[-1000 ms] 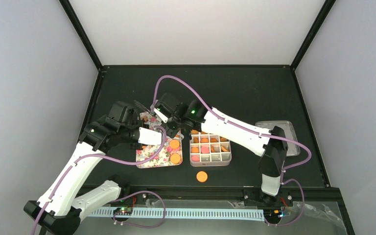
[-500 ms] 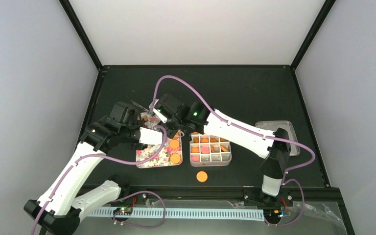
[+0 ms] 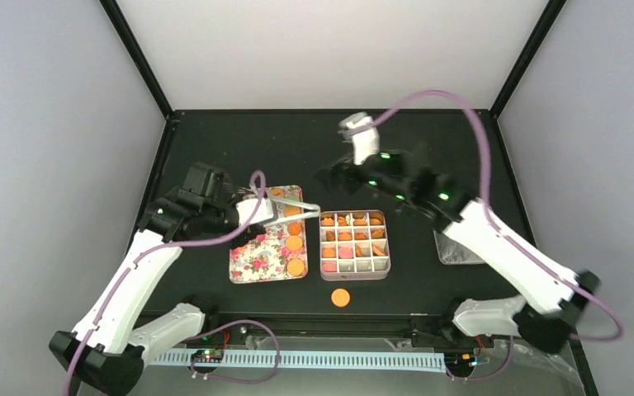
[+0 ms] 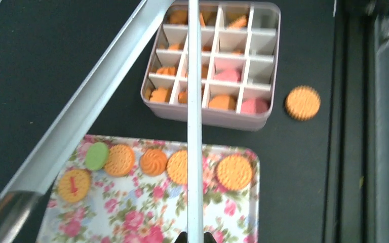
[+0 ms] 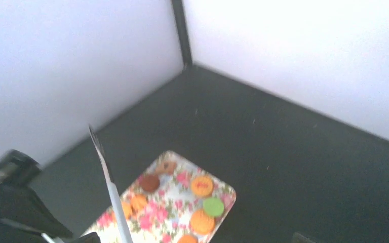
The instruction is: Pack the cookies
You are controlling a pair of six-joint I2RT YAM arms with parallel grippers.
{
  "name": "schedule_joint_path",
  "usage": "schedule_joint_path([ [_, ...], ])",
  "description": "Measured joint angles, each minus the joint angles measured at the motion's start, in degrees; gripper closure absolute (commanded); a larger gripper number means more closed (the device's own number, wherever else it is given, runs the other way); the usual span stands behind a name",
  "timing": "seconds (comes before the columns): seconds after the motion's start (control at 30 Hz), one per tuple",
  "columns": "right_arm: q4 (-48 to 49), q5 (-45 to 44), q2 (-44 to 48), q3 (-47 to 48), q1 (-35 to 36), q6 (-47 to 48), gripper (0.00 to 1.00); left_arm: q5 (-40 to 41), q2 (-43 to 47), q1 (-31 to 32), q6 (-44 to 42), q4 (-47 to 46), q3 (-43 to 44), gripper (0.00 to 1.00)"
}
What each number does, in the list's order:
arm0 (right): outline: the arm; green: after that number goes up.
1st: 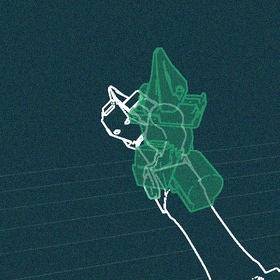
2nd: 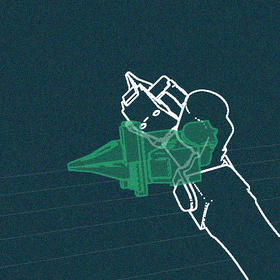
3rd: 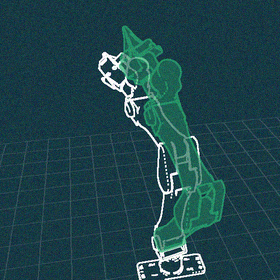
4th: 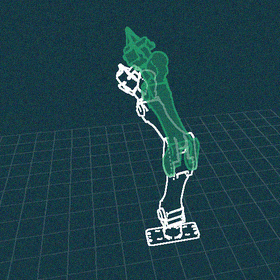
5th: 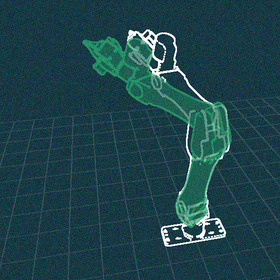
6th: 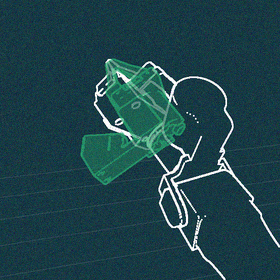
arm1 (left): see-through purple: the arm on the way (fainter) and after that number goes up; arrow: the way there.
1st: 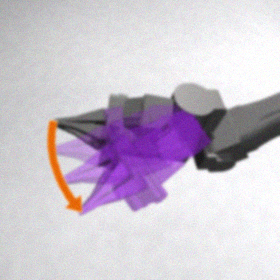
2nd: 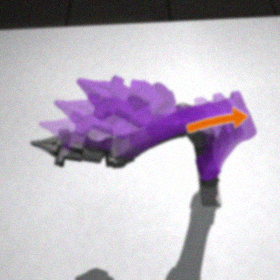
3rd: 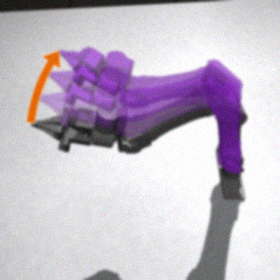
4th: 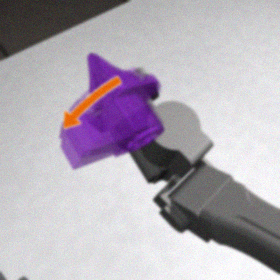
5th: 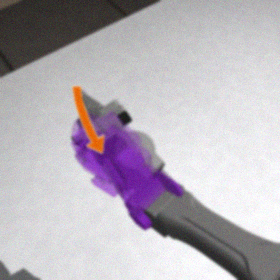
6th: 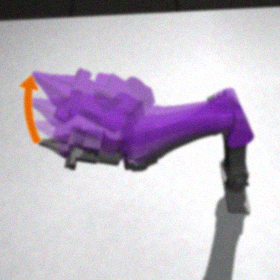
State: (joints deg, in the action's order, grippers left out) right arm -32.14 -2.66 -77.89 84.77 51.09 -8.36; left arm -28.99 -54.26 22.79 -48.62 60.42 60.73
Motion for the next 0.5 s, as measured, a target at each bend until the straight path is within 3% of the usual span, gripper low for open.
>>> schedule_joint_path([
  [0.13, 14.93, 6.99, 15.74, -13.88, -6.38, -5.18, 0.00, -10.80, -2.45, -5.62, 10.21, -3.48, 1.44, 0.98],
  [0.27, 29.99, 13.35, 26.08, -26.69, -7.76, -9.14, 0.00, -22.08, -2.71, -10.29, 24.87, -13.81, 2.16, 0.98],
  [0.5, 47.36, 24.33, 23.10, -34.86, -8.74, -15.78, 0.00, -35.78, -2.14, -11.10, 54.25, -41.27, -0.74, 0.98],
])
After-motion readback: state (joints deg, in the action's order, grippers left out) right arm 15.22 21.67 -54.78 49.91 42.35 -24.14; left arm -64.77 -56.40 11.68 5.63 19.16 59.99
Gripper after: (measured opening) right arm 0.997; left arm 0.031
